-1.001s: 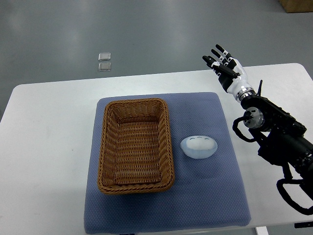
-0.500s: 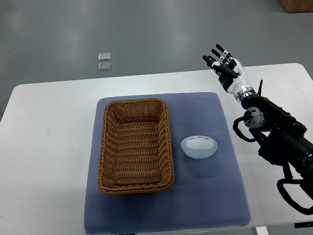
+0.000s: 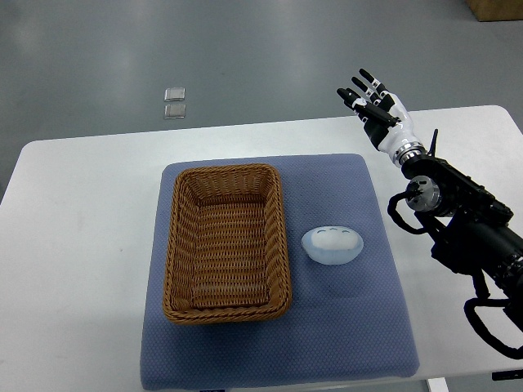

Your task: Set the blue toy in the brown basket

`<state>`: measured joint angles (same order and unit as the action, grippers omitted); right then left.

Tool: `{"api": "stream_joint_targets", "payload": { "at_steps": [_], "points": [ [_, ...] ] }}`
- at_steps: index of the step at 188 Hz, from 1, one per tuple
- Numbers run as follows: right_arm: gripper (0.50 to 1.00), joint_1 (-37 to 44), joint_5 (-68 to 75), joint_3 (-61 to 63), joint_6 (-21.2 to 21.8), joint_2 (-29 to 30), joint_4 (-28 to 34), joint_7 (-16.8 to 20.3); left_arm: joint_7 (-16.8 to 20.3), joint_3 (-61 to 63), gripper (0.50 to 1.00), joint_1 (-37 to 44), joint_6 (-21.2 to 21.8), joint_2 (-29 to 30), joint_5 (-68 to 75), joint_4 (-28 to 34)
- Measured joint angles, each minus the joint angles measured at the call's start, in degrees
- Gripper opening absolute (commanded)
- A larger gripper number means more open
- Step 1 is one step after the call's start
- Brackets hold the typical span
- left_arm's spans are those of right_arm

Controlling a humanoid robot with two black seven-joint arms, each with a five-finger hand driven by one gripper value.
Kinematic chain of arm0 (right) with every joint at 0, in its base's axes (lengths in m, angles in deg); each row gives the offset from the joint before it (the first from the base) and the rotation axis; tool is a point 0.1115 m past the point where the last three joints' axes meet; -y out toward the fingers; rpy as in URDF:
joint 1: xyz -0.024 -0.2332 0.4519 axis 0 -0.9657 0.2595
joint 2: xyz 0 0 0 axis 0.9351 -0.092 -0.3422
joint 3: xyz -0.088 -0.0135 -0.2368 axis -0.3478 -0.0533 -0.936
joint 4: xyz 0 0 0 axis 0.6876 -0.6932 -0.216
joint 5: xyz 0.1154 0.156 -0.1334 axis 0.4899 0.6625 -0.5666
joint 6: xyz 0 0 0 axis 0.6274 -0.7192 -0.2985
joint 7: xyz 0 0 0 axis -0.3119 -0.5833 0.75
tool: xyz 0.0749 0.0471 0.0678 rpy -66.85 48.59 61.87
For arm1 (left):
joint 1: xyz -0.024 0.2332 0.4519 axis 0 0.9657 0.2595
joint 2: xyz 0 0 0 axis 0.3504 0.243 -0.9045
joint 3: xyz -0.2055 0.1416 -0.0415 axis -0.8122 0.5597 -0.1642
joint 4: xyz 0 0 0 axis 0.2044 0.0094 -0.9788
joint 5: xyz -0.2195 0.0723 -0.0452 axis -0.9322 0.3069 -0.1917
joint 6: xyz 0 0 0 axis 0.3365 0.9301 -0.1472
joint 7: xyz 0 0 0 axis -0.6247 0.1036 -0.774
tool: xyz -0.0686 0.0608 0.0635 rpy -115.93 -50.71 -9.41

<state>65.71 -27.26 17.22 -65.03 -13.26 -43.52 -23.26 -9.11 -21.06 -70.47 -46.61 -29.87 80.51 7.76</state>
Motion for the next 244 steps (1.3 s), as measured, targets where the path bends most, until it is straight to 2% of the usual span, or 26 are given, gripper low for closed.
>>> {"api": "stream_joint_targets", "payload": {
  "at_steps": [52, 95, 127, 176, 244],
  "points": [
    [0.905, -0.35, -0.83, -2.32, -3.60, -5.52, 7.77, 0.61, 0.00, -0.01, 1.000, -0.07, 0.00, 0.00, 0.00, 0.00],
    [0.905, 0.05, -2.51, -10.98, -3.75, -16.85, 17.10, 0.78, 0.00, -0.01, 1.000, -0.18, 0.00, 0.00, 0.00, -0.03],
    [0.905, 0.48, -11.24, -15.46, -3.19, -24.56, 26.13, 0.83, 0.00, 0.00, 1.000, -0.33, 0.00, 0.00, 0.00, -0.03],
    [0.905, 1.74, -28.48, -22.78, 1.36, -34.71, 41.41, 2.31, 0.01, -0.06, 1.000, -0.52, 0.00, 0.00, -0.01, -0.03],
    [0.905, 9.26, -45.94, -37.67, 10.91, -41.62, 50.04, 4.44, 0.01, -0.09, 1.000, -0.52, 0.00, 0.00, -0.03, -0.07]
  ]
}}
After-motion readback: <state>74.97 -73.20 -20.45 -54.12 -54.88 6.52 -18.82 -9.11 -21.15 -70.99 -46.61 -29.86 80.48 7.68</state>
